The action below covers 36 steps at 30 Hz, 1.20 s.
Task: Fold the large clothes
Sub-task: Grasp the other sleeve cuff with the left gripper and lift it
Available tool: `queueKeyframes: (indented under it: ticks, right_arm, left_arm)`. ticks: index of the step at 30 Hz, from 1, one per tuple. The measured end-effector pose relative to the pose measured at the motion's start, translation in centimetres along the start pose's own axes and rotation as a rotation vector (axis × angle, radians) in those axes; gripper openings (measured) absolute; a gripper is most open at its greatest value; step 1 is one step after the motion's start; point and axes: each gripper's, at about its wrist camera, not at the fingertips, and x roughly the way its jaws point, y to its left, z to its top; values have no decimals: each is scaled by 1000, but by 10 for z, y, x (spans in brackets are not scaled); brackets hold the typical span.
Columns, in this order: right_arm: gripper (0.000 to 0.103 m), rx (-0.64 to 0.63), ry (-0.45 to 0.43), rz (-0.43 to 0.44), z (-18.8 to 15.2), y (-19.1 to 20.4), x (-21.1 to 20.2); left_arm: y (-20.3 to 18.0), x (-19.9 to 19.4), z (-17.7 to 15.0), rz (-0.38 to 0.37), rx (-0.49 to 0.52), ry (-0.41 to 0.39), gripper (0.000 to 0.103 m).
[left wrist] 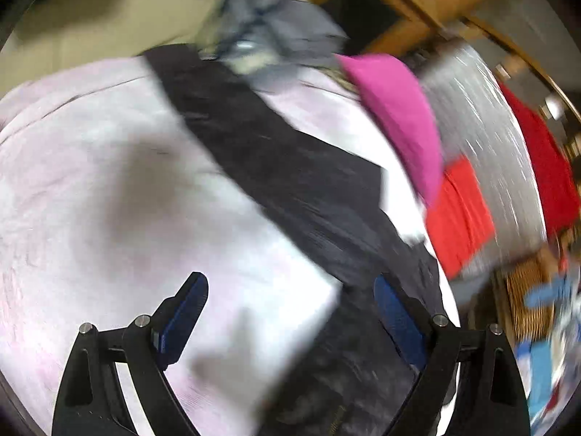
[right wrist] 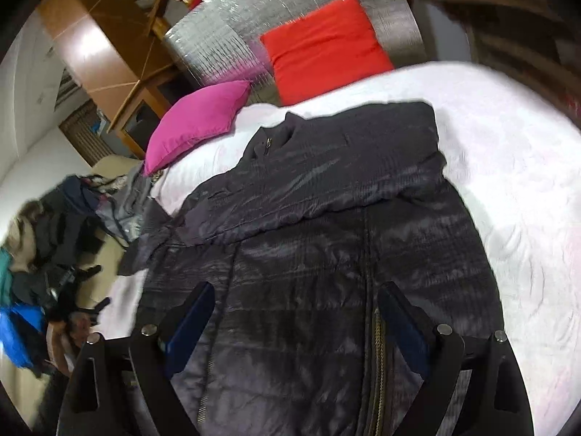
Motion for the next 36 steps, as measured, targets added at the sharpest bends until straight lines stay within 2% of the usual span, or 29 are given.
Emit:
queueKeyframes:
  ticks: [3,8,15,19,23,30,36]
  right_arm:
    - [93,-29,-9,-17,-8,5,9]
    - [93,-59,12,-40,-11,12,17]
    - [93,-94,-59,-61,-6,26,-2]
    - [93,-104,-110,-77,-4,30,-9]
    - [93,-111,-111,-69,-3,32,-10]
    - [93,-105,-120,-40,0,33,-13]
    - [93,-107,-120,-44,1,26,-21]
  left_arm:
    - [14,-8,0,14,-14,-39,93]
    - [5,-8,-11,13,96,-31,93]
    - [-4,0,1,-21,97,-29,93]
    - [-11,8,3,-15,137,-22,93]
    - [-18,17,14,-24,150,-20,93]
    - [-26,53,54,-38,67,8,93]
    - [17,64,94,-2,-102,-58,93]
